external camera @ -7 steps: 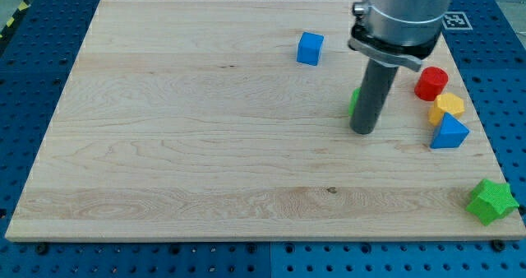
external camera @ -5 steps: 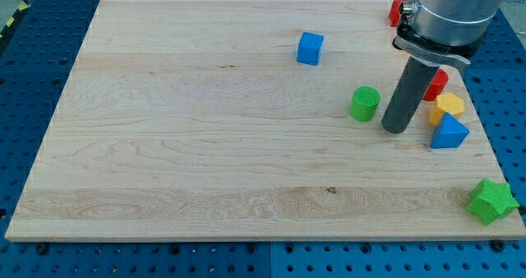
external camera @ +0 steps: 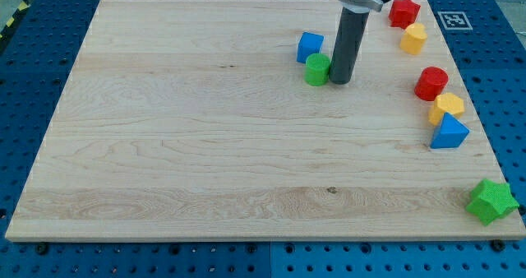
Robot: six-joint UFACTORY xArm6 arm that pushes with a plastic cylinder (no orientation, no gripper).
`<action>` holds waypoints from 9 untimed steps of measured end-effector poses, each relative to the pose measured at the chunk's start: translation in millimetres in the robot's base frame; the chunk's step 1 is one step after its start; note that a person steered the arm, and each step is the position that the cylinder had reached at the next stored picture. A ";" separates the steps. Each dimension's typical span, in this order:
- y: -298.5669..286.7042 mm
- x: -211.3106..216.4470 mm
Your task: Move the green circle into the blue cube
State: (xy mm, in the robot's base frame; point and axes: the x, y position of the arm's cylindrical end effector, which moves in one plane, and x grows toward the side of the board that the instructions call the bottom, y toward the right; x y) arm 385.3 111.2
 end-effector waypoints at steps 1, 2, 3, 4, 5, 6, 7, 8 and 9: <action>-3.3 -12.5; -3.8 -9.9; -3.8 27.6; 0.3 83.5; 32.9 159.5; 76.5 191.0; 97.6 218.4; 97.8 233.5; 96.0 233.3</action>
